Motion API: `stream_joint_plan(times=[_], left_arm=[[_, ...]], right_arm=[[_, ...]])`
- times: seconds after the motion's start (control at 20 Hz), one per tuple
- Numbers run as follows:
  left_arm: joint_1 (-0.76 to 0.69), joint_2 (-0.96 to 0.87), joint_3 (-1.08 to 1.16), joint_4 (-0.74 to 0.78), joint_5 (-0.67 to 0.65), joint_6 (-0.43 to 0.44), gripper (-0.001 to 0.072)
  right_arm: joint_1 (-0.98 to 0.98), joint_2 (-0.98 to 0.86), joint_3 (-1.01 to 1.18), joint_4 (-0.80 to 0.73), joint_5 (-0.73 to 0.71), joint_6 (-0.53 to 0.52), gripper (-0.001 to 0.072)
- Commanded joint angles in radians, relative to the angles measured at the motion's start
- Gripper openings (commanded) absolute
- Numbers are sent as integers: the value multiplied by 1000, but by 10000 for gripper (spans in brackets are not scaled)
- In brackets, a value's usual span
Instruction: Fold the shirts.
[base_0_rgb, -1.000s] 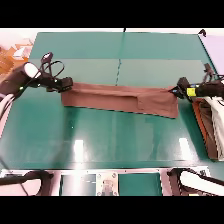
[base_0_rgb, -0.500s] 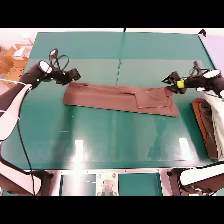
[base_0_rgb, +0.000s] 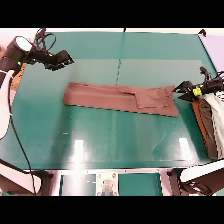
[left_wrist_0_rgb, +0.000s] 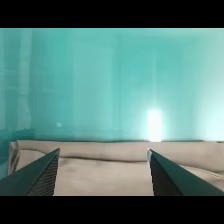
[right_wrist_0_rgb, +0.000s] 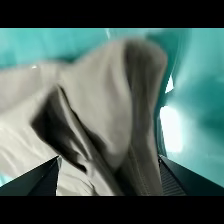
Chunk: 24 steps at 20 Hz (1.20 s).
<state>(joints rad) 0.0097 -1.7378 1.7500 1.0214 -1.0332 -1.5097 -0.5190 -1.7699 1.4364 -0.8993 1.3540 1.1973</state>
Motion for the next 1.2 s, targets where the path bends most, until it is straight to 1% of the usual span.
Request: stream_joint_plan(times=[0.0,0.2,0.35,0.5,0.55,0.6,0.65,0.7,0.85,0.9,0.95,1.0,1.05,1.1,1.15], left_arm=[[-3,0,21,-13,-66,0,625],[-3,0,21,-12,-105,0,625],[-3,0,21,-12,-122,-1,626],[-3,0,21,-13,-123,-1,625],[-3,0,21,-13,-123,-1,625],[-3,0,21,-13,-123,-1,625],[-3,0,21,-13,-124,-1,624],[-3,0,21,-13,-128,-1,604],[-3,0,21,-12,-130,0,607],[-3,0,21,-12,-129,0,607],[-3,0,21,-13,-129,0,607],[-3,0,21,-13,-129,0,606],[-3,0,21,-13,-128,0,607],[-3,0,21,-18,-128,0,606],[-3,0,21,-26,-128,0,606]], right_arm=[[-16,-68,-9,87,74,-136,704],[-16,-154,-9,186,127,-194,704],[-9,-195,-9,193,150,-238,704],[-3,-203,-7,191,118,-240,697],[-3,-203,-7,191,94,-229,689],[-3,-203,-7,189,70,-221,632],[-3,-203,-5,190,59,-218,590],[-3,-202,0,190,63,-210,590],[-3,-202,61,183,127,-190,590],[-3,-202,75,178,134,-171,541],[-1,-202,77,178,146,-168,238],[4,-203,75,178,150,-168,141],[12,-203,74,178,150,-168,106],[18,-203,74,178,150,-169,24],[27,-203,74,178,146,-168,22]])
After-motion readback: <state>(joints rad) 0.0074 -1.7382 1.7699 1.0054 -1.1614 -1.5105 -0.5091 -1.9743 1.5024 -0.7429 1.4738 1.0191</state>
